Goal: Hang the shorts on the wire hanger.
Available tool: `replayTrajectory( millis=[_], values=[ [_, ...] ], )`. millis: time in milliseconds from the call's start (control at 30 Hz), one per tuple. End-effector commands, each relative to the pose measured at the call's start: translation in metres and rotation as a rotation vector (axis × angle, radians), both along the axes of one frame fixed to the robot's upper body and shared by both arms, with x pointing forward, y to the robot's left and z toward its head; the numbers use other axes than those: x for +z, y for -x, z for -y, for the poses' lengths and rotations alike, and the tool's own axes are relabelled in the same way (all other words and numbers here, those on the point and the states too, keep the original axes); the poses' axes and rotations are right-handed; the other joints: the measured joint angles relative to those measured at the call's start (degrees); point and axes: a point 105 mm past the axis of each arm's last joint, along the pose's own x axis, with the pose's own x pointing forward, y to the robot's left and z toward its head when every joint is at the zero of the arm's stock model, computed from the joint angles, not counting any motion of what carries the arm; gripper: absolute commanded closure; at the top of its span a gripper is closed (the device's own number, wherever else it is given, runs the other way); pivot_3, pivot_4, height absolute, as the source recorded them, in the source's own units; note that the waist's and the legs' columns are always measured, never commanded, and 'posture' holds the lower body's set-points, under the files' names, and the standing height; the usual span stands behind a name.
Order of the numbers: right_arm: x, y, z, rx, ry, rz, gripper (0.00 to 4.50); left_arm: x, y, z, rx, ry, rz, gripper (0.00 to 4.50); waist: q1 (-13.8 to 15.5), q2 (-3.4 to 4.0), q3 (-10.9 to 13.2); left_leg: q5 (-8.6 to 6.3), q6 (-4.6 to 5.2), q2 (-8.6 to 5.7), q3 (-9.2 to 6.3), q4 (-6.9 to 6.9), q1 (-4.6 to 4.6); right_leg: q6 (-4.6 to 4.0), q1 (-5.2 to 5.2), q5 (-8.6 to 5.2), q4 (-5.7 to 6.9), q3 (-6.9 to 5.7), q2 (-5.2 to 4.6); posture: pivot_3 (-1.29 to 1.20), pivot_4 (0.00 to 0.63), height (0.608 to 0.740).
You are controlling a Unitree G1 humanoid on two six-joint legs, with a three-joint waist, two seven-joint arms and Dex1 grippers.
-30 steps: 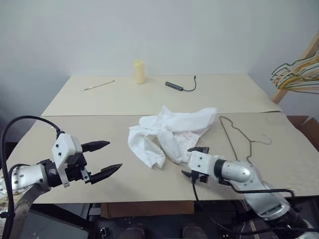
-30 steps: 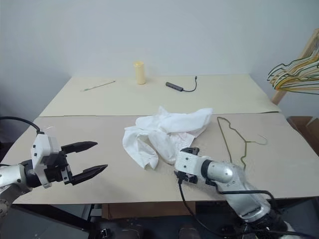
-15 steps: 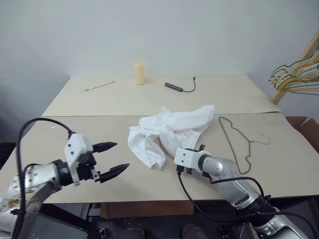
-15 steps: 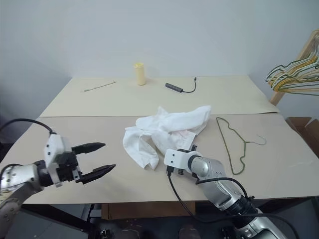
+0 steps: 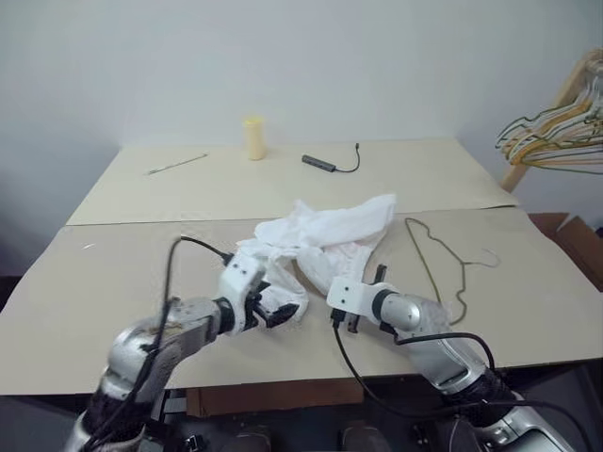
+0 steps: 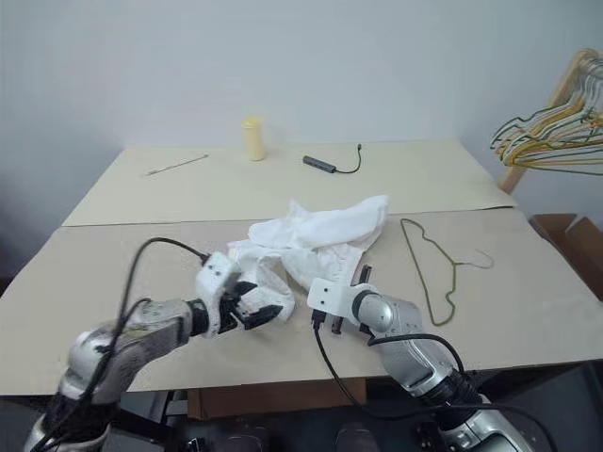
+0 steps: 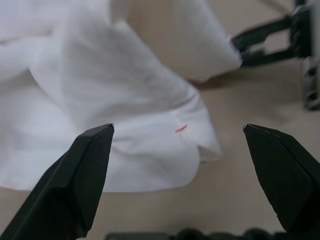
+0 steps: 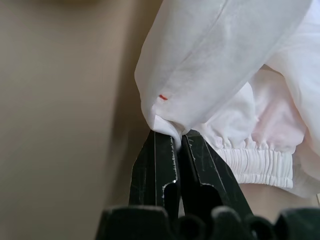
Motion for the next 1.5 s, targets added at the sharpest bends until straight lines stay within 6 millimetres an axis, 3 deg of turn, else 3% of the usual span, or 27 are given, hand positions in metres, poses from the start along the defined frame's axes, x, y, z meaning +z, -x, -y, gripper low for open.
replayTrajectory(
  millis=[33, 267, 467, 700, 733, 933, 1067, 1233, 1300, 1333, 1500],
  values=[
    [0.020, -0.001, -0.008, 0.037, -0.041, 0.064, 4.48, -0.008, -0.005, 0.014, -0.033, -0.070, -0.002, 0.00, -0.4, -0.01, 0.0, -0.01, -0.02, 0.00, 0.00, 0.00, 0.00, -0.01, 0.00, 0.00, 0.00, 0.01, 0.01, -0.09, 0.011, 0.740],
    [0.022, 0.003, -0.013, 0.052, -0.070, 0.069, 4.48, -0.031, -0.017, 0.025, -0.073, -0.249, 0.022, 0.00, -1.2, -0.04, 0.0, -0.11, -0.12, 0.03, -0.01, 0.00, -0.02, -0.17, -0.03, 0.10, -0.01, 0.03, 0.03, -0.11, 0.001, 0.740],
    [0.022, 0.006, -0.012, 0.047, -0.080, 0.071, 4.50, -0.032, -0.021, 0.016, -0.078, -0.303, 0.050, 1.92, -1.4, -0.05, -0.1, -0.11, -0.12, 0.07, -0.01, 0.06, 0.02, 0.14, 0.02, -0.08, -0.01, 0.03, 0.06, -0.12, 0.000, 0.740],
    [0.023, 0.007, -0.009, 0.045, -0.086, 0.074, 4.50, -0.029, -0.023, -0.017, -0.059, -0.348, 0.065, 4.31, -2.8, -0.04, -0.1, -0.13, -0.14, 0.15, -0.02, 0.07, 0.02, 0.16, 0.00, -0.10, 0.00, 0.05, 0.15, -0.12, 0.002, 0.740],
    [0.023, 0.007, -0.008, 0.046, -0.086, 0.074, 4.50, -0.029, -0.023, -0.021, -0.060, -0.354, 0.069, 4.46, -3.0, -0.04, -0.1, -0.14, -0.15, 0.16, -0.03, 0.07, 0.03, 0.16, -0.01, -0.10, 0.00, 0.07, 0.15, -0.12, 0.003, 0.740],
    [0.039, 0.011, 0.016, 0.140, -0.077, 0.100, 4.50, -0.009, -0.009, -0.065, -0.240, -0.393, 0.181, 4.46, -3.1, 0.00, -0.1, -0.20, -0.18, 0.20, -0.02, 0.07, 0.00, 0.15, -0.13, -0.10, 0.02, 0.12, 0.20, -0.12, 0.012, 0.740],
    [0.060, 0.029, 0.040, 0.327, -0.062, 0.085, 4.50, 0.013, 0.011, -0.094, -0.321, -0.376, 0.208, 4.46, -2.7, 0.06, 0.0, -0.31, -0.04, 0.21, 0.02, 0.07, -0.08, 0.12, -0.13, -0.14, -0.05, 0.10, 0.15, -0.12, 0.011, 0.740],
    [0.087, 0.048, 0.067, 0.463, -0.052, -0.022, 4.50, 0.033, 0.057, -0.111, -0.568, -0.343, 0.198, 4.46, -2.7, 0.09, 0.0, -0.54, 0.08, 0.48, 0.12, 0.07, -0.25, -0.19, -0.21, -0.03, -0.21, 0.10, 0.12, -0.12, 0.007, 0.740],
    [0.102, 0.044, 0.072, 0.481, -0.079, -0.031, 4.50, 0.041, 0.063, -0.113, -0.614, -0.306, 0.206, 4.46, -2.8, 0.10, 0.0, -0.62, 0.12, 0.54, 0.22, 0.07, -0.25, -0.26, -0.21, -0.03, -0.28, 0.14, 0.11, -0.12, 0.005, 0.740],
    [0.108, 0.040, 0.073, 0.479, -0.095, -0.024, 4.50, 0.045, 0.062, -0.112, -0.609, -0.287, 0.218, 4.46, -2.8, 0.11, 0.0, -0.63, 0.12, 0.56, 0.36, 0.07, -0.22, -0.26, -0.18, -0.03, -0.27, 0.13, 0.12, -0.12, 0.002, 0.740],
    [0.143, -0.017, 0.066, 0.433, -0.180, 0.073, 4.50, 0.076, 0.005, -0.095, -0.443, -0.205, 0.399, 4.46, -2.7, 0.27, 0.2, -0.62, 0.12, 0.80, 0.60, 0.26, 0.21, 0.09, 0.32, -0.23, -0.24, 0.08, 0.36, -0.12, 0.000, 0.740]
  ],
)
